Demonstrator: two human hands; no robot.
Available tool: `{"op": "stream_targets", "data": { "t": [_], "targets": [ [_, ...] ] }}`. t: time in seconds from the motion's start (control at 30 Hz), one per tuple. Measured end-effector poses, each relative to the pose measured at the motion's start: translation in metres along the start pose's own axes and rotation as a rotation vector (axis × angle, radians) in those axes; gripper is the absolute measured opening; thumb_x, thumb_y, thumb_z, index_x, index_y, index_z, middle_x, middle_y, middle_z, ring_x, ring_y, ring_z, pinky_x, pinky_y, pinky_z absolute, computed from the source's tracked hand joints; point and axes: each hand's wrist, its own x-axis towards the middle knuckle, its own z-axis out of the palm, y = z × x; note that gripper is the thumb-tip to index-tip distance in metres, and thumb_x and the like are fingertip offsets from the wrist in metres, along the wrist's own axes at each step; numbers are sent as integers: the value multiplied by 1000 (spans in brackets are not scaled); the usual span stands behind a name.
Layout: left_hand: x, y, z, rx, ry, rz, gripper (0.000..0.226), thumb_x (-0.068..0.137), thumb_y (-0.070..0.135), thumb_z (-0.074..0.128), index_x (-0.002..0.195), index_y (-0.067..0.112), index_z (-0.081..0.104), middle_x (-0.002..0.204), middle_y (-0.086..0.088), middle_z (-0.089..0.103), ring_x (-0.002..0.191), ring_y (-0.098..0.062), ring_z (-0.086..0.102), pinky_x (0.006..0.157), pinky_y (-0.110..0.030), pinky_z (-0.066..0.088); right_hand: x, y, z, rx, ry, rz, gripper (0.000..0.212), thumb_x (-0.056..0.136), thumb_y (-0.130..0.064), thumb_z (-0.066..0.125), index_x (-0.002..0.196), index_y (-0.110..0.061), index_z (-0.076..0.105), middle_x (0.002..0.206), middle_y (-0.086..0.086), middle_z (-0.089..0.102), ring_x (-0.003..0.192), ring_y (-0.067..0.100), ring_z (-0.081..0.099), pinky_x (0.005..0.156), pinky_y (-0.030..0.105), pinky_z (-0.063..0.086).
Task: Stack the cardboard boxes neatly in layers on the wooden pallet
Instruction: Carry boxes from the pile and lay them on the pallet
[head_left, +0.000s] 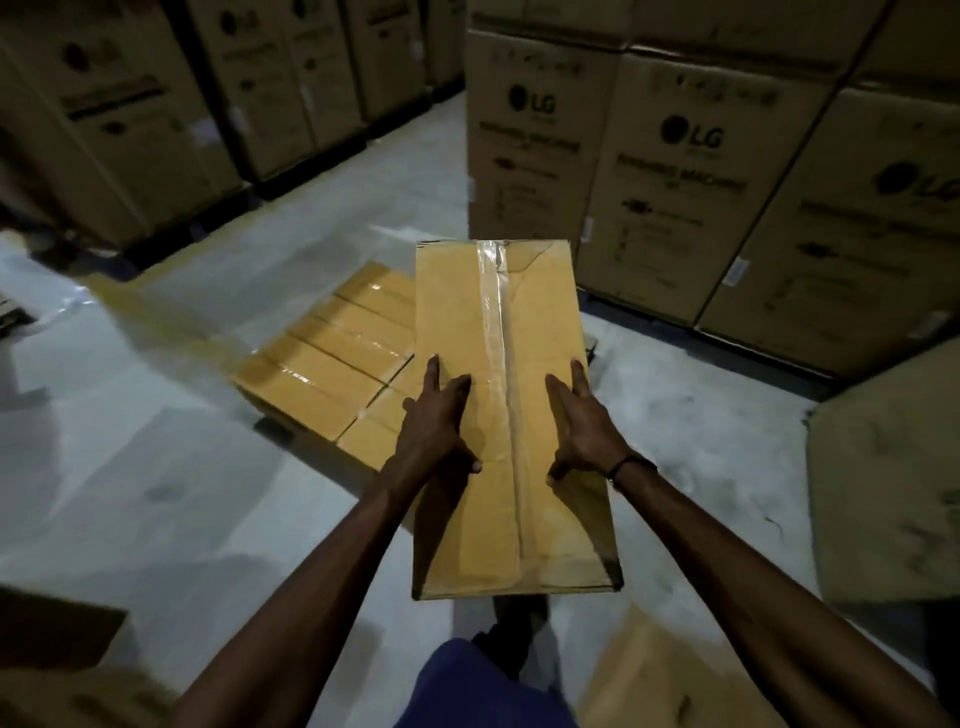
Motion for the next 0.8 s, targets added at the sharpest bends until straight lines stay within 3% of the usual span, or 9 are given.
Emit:
{"op": "stream_targets", "data": {
  "t": [0.3, 0.57, 0.8],
  "targets": [
    [155, 105, 13, -24, 2, 77, 143, 40, 41, 103, 160, 23, 28, 170, -13, -12, 151, -47, 19, 119, -66, 20, 113, 113, -98, -28, 25, 60, 166, 35, -32, 107, 165, -22, 5, 167, 1, -28, 156, 35, 7, 120, 59, 28],
    [272, 168, 32, -4, 24, 85, 140, 37, 45, 103, 157, 20, 35, 170, -16, -4, 150, -47, 24, 119, -66, 26, 202, 191, -163, -30, 23, 81, 161, 37, -29, 106, 165, -24, 8, 168, -1, -26, 156, 33, 10, 120, 58, 29],
    [355, 219, 55, -31, 62, -35, 142, 38, 42, 104, 159, 18, 33, 170, -16, -7, 149, -43, 28, 120, -58, 27, 294, 260, -211, -48, -56, -3, 162, 33, -29, 107, 164, -26, 11, 168, -3, -25, 155, 40, 12, 120, 56, 32]
  ]
}}
